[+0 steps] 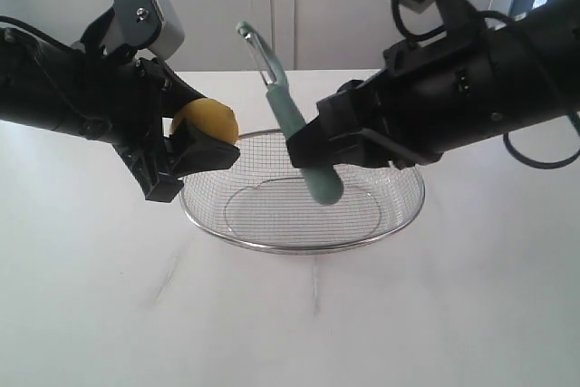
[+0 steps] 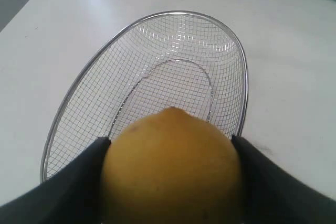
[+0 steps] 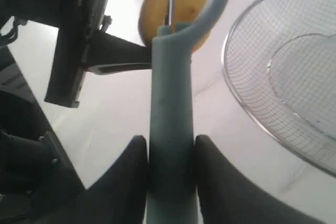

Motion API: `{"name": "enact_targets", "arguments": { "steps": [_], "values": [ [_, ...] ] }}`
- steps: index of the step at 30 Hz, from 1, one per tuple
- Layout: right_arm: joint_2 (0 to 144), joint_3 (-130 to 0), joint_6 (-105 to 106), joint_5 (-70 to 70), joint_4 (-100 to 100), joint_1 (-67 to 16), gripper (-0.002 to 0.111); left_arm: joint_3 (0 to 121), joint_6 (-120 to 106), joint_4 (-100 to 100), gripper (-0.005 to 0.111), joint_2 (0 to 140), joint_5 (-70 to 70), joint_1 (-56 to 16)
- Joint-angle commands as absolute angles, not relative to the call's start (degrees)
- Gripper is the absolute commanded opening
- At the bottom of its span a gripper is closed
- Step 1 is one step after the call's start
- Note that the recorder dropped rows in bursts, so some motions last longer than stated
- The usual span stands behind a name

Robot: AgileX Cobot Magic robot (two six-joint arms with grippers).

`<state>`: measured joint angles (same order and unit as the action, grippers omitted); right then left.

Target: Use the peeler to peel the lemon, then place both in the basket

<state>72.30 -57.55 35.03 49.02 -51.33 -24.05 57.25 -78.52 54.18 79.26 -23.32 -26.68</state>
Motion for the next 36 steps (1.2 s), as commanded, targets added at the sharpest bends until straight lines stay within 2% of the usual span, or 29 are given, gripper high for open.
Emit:
{"name": "enact_targets", "arguments": {
  "steps": [1,7,14,20,27,36],
  "values": [
    [68.5,-57.4,28.8,45.3,-41.1,-24.0,0.0,57.3,-78.3,56.0,0.0,79.0,-23.9,-27.0],
    [67.8,-57.4,11.9,41.3,-20.3,-23.4,0.0,57.3,-78.1,56.0,0.0,79.0,-24.1,-27.0],
    [73.1,-57.4,10.2,41.8,-18.8,-18.8,0.0,57.3,-78.1,56.0,0.0,79.0,-24.1,-27.0],
    [82.5,-57.4,16.7,44.7,-26.0,-17.7,0.0,57.3,-78.1,56.0,0.0,79.0,-24.1,-27.0],
    [92.4,-57.6,36.0,52.0,-51.7,-18.1,0.0,57.3,-78.1,56.0,0.0,79.0,-24.1,-27.0],
    [93.5,-58.8,37.3,53.1,-55.3,-24.0,0.0,57.3,-78.1,56.0,0.0,79.0,-24.1,-27.0]
  ]
}}
